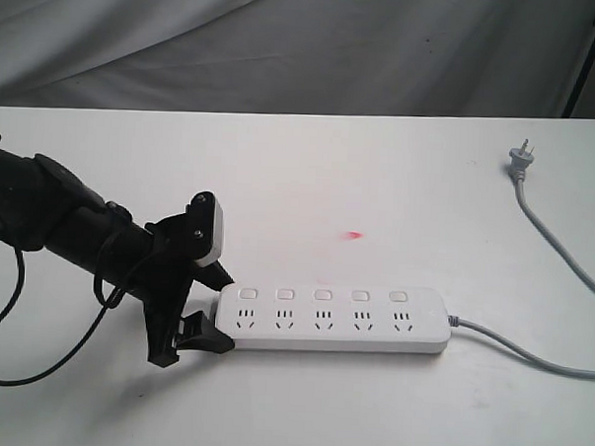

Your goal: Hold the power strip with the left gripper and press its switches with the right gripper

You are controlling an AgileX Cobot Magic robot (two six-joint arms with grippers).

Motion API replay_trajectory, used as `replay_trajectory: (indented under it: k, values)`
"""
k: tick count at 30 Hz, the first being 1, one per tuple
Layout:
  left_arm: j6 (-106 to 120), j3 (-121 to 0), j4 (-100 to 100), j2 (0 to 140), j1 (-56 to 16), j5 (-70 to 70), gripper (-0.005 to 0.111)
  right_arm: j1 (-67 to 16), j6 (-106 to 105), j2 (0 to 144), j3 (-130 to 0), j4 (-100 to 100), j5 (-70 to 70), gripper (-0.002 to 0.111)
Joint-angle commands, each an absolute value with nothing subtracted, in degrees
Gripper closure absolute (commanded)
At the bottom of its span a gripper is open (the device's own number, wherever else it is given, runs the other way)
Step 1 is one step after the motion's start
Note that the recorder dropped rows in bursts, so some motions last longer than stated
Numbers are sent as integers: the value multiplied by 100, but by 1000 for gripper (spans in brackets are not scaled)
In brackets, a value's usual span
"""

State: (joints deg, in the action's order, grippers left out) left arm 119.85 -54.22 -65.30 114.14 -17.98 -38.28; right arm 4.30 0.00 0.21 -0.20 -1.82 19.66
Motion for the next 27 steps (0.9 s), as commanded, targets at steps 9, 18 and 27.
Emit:
replay_trajectory:
  k: [9, 18, 27]
  values:
    - [11989, -5434, -6550, 11428, -1825, -3772, 106, 455, 0, 0, 0, -163, 1962, 108]
    - [11989, -5434, -6550, 11428, -1825, -3772, 68, 455, 0, 0, 0, -163, 1962, 108]
    - [11989, -5434, -6550, 11428, -1825, -3794, 7, 455, 0, 0, 0, -163, 1962, 108]
